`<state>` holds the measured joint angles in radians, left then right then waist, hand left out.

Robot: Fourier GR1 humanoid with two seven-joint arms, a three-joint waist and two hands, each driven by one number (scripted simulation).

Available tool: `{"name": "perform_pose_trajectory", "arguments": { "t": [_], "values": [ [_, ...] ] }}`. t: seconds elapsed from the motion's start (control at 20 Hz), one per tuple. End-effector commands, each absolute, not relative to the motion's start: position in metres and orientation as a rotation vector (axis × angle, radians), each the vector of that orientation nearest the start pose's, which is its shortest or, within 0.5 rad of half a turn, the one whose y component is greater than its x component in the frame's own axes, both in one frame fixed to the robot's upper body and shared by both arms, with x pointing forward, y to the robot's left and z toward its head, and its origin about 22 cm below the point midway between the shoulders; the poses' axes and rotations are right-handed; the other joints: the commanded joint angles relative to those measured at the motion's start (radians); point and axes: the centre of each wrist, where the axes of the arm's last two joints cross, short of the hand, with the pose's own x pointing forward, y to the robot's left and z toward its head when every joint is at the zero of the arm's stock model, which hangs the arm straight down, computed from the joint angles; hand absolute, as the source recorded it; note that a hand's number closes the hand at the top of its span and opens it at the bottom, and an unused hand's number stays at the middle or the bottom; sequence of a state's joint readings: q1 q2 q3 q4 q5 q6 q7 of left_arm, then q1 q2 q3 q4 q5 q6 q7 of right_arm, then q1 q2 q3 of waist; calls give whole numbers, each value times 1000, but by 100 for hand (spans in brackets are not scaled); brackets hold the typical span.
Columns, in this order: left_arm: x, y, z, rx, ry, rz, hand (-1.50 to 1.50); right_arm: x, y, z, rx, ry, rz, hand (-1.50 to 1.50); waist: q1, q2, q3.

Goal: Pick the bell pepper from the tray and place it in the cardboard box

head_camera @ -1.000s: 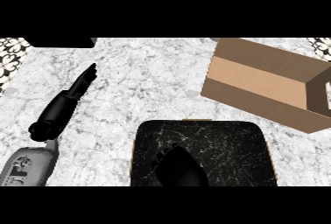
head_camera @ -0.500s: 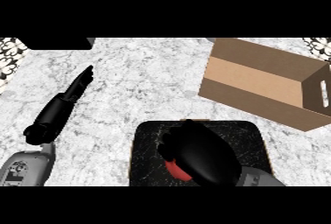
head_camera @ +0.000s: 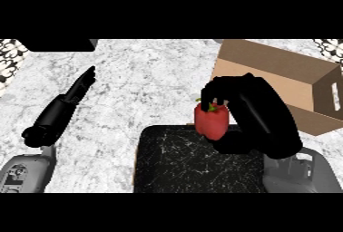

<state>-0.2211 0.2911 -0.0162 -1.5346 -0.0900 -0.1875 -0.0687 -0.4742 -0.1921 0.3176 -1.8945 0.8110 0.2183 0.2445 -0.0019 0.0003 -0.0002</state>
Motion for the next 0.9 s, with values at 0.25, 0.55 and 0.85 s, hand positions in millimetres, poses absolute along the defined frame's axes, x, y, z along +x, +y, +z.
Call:
{"name": "perform_pose_trajectory", "arguments": {
  "t": [0.25,0.55,0.85],
  "values": [
    [292,255,61,90,-1749,-538,0,336,-201,210,-800,-1858,829,150,8,2,0],
    [289,271,61,87,-1758,-532,0,386,-235,210,-915,-1687,1045,150,23,6,0],
    [292,266,58,79,-1759,-556,0,405,-294,175,-780,-1408,1222,150,22,10,0]
  ]
}}
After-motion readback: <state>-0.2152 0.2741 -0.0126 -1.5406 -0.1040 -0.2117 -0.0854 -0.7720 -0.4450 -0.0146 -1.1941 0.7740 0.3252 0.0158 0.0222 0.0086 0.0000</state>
